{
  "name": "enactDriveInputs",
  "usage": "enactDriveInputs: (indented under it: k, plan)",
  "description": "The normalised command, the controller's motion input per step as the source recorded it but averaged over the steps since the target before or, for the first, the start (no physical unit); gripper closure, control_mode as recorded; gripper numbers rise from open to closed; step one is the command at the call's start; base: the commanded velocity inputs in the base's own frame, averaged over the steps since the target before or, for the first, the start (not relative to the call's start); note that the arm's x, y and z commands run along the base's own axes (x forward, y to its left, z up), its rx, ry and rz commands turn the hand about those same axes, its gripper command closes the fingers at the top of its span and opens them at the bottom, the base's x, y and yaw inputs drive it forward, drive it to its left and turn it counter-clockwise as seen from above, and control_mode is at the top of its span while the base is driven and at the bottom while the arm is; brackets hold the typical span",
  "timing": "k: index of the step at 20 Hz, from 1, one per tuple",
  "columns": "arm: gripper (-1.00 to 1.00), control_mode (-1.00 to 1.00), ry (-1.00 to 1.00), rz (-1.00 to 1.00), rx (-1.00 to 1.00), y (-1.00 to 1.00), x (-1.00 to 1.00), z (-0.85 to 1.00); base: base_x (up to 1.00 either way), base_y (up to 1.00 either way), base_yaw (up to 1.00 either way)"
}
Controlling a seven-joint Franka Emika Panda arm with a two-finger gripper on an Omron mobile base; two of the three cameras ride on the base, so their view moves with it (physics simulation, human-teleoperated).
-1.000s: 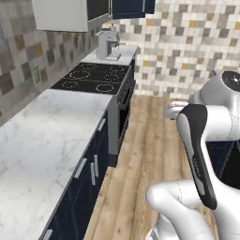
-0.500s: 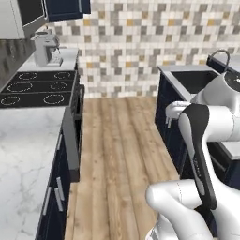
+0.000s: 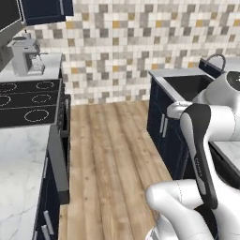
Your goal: Close all open cabinet doors.
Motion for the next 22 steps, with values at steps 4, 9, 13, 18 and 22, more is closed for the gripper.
enactDriveInputs:
  k: [4,9,13,18,22]
  plan:
    - [-1.00,1.00,0.00,0.00,0.00,0.00,0.00,0.00,0.73,0.03,-0.12]
    - [-1.00,1.00,0.00,0.00,0.00,0.00,0.00,0.00,0.72,0.04,-0.13]
    - [-1.00,1.00,0.00,0.00,0.00,0.00,0.00,0.00,0.71,0.05,-0.14]
    - [-1.00,1.00,0.00,0.00,0.00,0.00,0.00,0.00,0.72,0.05,-0.14]
    - [-1.00,1.00,0.00,0.00,0.00,0.00,0.00,0.00,0.72,0.05,-0.14]
